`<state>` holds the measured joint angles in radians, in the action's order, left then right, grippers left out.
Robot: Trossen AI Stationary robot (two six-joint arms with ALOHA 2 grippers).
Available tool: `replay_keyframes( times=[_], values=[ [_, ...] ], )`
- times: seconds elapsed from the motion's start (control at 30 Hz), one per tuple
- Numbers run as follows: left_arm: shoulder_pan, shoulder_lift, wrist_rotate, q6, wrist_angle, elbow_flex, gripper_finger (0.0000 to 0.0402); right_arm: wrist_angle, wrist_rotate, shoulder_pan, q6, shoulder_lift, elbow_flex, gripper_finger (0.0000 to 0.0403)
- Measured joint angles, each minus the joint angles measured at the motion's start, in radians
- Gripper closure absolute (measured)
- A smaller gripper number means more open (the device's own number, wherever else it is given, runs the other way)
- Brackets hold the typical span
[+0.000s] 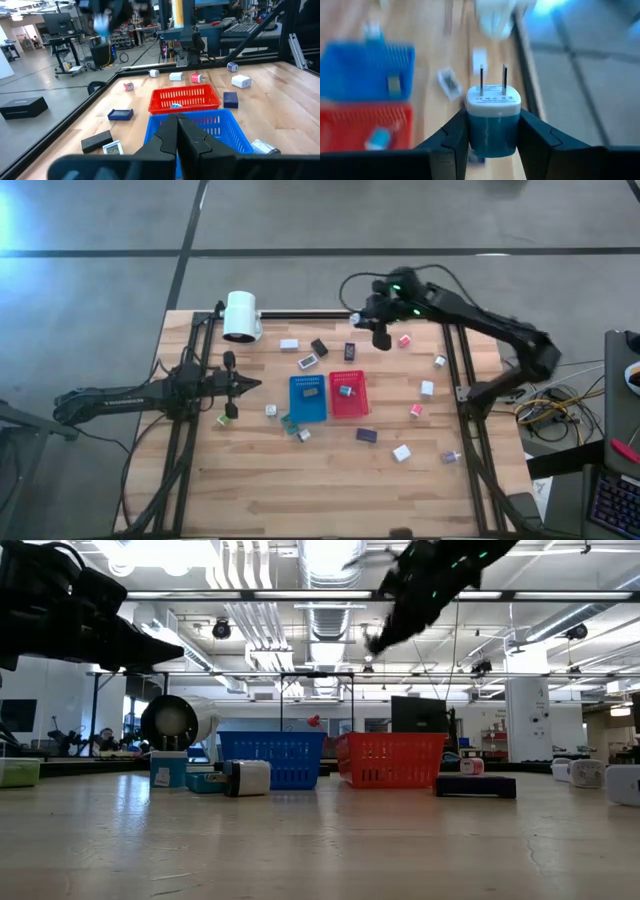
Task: Pick & Place Office items
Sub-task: Put the light blue plug charger into the red bin
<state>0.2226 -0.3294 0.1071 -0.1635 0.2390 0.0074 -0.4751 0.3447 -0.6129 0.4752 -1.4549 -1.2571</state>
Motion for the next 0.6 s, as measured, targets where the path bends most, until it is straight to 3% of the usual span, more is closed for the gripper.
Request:
replay_keyframes(
  times=[0.33,0.47,0.6],
  values=[
    [0.0,0.0,-0.001,0.015,0.022,0.002,0.0396,0.43,0.0,0.136,-0.289,0.435,0.44,0.0282],
    [0.0,0.0,-0.001,0.011,0.024,0.002,0.0396,0.726,0.051,0.208,-0.414,0.533,0.651,0.0282],
    [0.0,0.0,-0.002,0.0,0.026,0.002,0.0396,0.935,0.018,0.255,-0.478,0.57,0.821,0.0282]
  ],
)
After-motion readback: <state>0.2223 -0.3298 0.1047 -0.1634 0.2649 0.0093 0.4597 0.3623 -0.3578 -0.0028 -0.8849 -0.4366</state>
